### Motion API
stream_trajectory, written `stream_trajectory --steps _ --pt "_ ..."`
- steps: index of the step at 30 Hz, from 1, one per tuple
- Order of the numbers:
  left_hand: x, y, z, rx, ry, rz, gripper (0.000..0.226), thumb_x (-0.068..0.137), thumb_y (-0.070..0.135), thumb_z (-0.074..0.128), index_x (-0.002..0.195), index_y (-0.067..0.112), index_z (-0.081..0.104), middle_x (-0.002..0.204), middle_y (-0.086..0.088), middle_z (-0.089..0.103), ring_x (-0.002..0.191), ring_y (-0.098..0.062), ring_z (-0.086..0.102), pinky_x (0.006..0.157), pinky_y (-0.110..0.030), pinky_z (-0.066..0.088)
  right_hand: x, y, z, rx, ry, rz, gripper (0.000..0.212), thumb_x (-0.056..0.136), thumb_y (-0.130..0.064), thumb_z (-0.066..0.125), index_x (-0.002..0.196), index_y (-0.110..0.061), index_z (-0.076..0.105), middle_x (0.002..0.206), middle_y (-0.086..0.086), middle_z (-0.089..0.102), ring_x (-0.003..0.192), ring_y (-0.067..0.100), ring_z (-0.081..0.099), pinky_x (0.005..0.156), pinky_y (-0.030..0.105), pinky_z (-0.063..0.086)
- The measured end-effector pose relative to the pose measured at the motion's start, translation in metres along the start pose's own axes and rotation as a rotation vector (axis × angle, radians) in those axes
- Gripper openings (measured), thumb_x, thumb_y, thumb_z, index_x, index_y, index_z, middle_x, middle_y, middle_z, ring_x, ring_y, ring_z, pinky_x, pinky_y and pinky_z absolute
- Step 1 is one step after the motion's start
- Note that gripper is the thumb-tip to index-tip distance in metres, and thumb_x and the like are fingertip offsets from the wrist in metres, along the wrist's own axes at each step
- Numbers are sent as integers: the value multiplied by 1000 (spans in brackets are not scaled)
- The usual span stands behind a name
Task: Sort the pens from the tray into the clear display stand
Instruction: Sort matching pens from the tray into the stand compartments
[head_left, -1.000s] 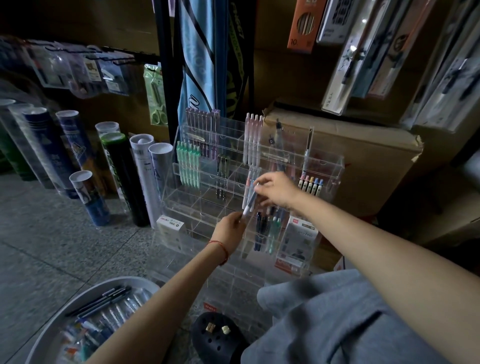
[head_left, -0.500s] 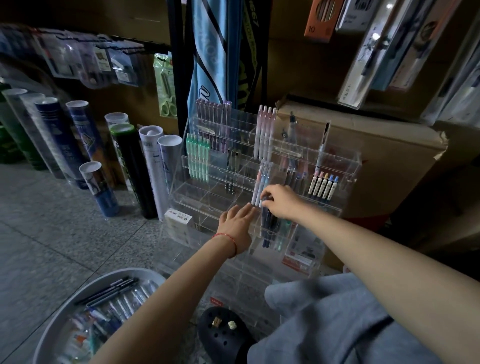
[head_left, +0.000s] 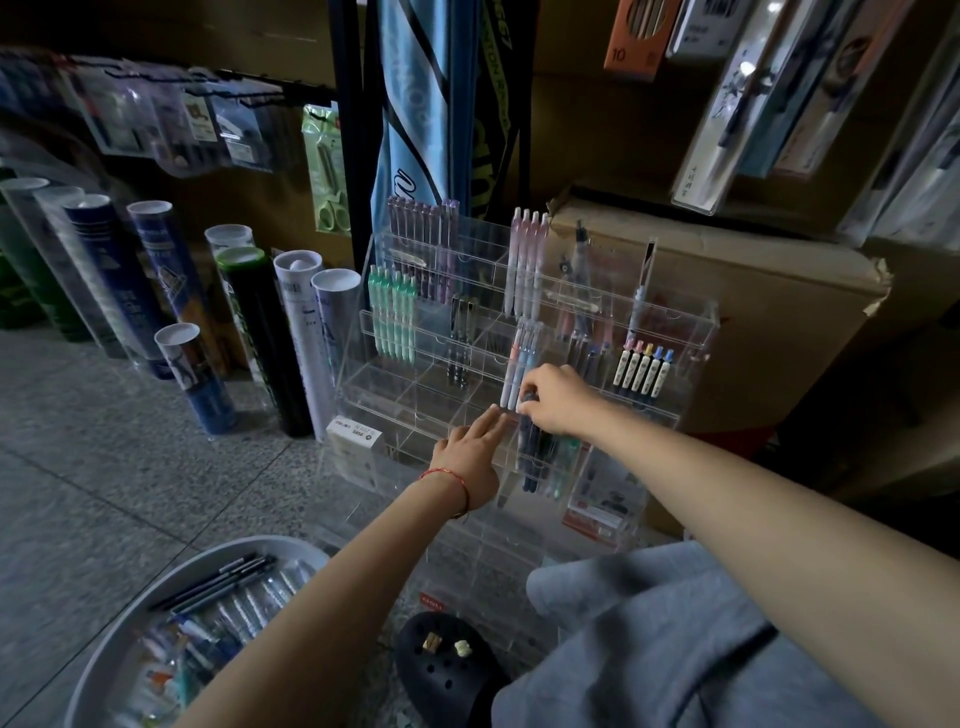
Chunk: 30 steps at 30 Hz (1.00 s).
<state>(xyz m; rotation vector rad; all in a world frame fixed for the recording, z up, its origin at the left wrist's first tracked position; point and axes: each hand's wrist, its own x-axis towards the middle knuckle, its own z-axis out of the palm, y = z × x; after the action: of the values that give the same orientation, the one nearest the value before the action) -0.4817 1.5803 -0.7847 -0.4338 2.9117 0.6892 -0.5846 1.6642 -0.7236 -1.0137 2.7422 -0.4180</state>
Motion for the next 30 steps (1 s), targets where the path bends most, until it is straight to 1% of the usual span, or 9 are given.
stream_trajectory --steps 4,8,13,18,21,24,27,30 --pt "1 1 -1 -10 -15 -10 78 86 -2 37 148 30 2 156 13 -7 143 -26 9 114 -46 16 0 2 -1 -3 -24 -11 22 90 -17 59 109 -6 63 117 16 60 104 30 58 86 32 45" --pt "2 0 1 -25 -37 -16 79 87 -3 36 148 33 0 155 16 -10 143 -31 10 113 -49 17 0 2 0 -7 -29 -22 20 91 -16 57 107 -6 63 117 17 59 102 30 57 83 31 43" --pt "5 -3 2 -47 -55 -15 80 86 -4 35 148 32 0 155 16 -11 143 -31 12 115 -48 19 1 2 -1 -27 -44 -28 20 92 -14 54 108 -4 60 118 18 57 102 31 56 81 30 42" --pt "12 -9 7 -62 -67 -3 82 84 -4 37 148 31 0 155 16 -12 143 -27 16 116 -47 19 -1 2 0 -29 -52 -37 25 93 -15 54 115 -4 58 125 19 54 110 32 54 88 32 42" --pt "12 -9 7 -73 -75 -4 82 84 -4 37 148 31 0 155 16 -13 143 -28 16 115 -48 21 -1 3 -1 -22 -53 -27 23 93 -14 54 112 -4 59 122 18 56 107 31 56 83 29 40" --pt "12 -8 7 -95 -79 0 83 84 -6 36 148 31 1 154 18 -13 142 -31 18 112 -46 30 -2 4 -1 -20 -58 -17 23 93 -15 53 113 -4 59 122 18 55 107 32 55 84 31 41" --pt "11 -8 7 -105 -69 7 84 83 -7 37 148 31 1 154 19 -13 139 -29 26 107 -41 38 -2 3 0 -31 -69 -19 24 94 -17 52 115 -5 58 122 18 55 108 32 55 83 31 40" --pt "9 -8 7 -106 -60 10 83 84 -7 38 148 30 1 154 18 -14 134 -25 35 101 -37 43 -2 4 -1 -11 -80 -11 21 94 -16 52 111 -7 60 121 17 56 106 31 55 81 31 39"
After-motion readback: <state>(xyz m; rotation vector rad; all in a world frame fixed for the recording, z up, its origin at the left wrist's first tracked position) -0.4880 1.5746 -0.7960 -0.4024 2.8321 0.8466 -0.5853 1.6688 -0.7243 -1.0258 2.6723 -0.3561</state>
